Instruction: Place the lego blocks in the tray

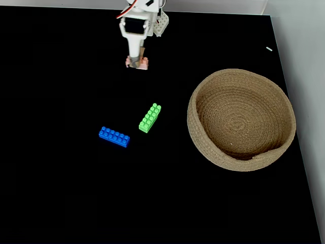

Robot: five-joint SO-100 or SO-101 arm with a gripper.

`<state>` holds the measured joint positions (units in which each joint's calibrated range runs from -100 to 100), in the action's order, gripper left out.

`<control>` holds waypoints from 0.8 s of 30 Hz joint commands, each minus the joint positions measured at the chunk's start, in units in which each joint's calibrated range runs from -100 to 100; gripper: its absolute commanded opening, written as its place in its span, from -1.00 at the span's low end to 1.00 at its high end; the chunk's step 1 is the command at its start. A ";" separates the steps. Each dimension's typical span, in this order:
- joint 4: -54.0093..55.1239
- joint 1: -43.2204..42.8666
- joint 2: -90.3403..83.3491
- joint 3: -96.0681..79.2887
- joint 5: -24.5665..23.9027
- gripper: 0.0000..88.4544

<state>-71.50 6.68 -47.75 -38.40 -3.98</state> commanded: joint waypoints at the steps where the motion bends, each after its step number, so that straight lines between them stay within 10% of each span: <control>1: 4.48 -10.63 -2.55 5.71 -2.59 -1.00; 24: 19.89 -38.75 35.37 25.68 -12.45 -0.87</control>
<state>-52.74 -29.97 -13.57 -16.84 -15.07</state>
